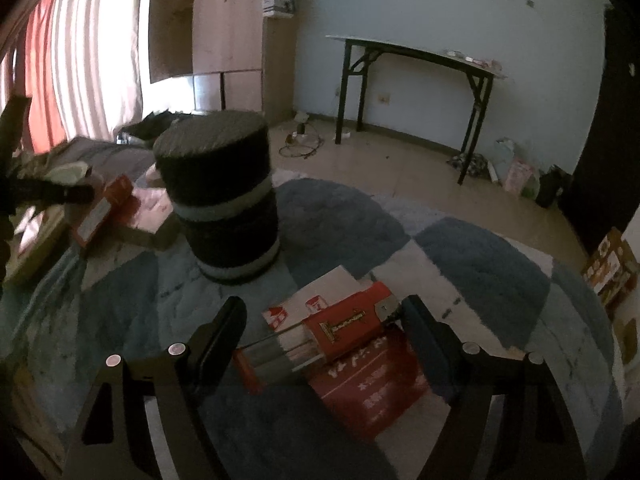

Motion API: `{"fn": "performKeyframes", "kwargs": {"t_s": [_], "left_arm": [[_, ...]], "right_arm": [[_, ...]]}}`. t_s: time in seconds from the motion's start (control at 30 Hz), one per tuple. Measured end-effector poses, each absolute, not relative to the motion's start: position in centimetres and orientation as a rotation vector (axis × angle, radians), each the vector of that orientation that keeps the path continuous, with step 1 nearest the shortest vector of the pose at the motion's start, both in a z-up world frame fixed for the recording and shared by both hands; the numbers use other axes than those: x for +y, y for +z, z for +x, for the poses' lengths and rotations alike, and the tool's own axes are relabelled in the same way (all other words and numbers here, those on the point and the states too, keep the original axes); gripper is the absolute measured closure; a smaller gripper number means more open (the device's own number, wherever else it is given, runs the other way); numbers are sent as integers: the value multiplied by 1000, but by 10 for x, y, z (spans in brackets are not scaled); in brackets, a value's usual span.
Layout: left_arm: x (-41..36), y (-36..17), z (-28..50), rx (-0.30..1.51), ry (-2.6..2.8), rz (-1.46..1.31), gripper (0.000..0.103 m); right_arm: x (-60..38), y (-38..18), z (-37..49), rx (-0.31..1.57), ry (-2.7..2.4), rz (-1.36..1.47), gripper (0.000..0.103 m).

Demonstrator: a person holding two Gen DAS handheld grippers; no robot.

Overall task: Organize rigid objects
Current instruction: 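Grasp the red lighter with the right tool while the left tool grasps the grey pompom, then carry the pompom and lighter over the cream basin with both tools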

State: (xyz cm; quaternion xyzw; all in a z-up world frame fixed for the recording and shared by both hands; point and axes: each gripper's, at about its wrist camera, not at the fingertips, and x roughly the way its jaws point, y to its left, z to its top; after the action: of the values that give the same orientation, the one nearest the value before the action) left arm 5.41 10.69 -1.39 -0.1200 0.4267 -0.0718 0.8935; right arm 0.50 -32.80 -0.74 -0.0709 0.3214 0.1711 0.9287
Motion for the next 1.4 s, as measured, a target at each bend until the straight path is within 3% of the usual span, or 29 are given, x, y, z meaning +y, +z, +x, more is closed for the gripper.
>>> {"fn": "performKeyframes", "kwargs": {"t_s": [0.87, 1.2, 1.4], "left_arm": [[114, 11, 38, 812, -157, -263, 63], [190, 56, -8, 672, 64, -289, 63], [272, 44, -39, 679, 265, -405, 63]], "right_arm": [[-329, 7, -2, 600, 421, -59, 23], [-272, 45, -29, 463, 700, 2, 23], [-190, 56, -41, 454, 925, -16, 23]]}}
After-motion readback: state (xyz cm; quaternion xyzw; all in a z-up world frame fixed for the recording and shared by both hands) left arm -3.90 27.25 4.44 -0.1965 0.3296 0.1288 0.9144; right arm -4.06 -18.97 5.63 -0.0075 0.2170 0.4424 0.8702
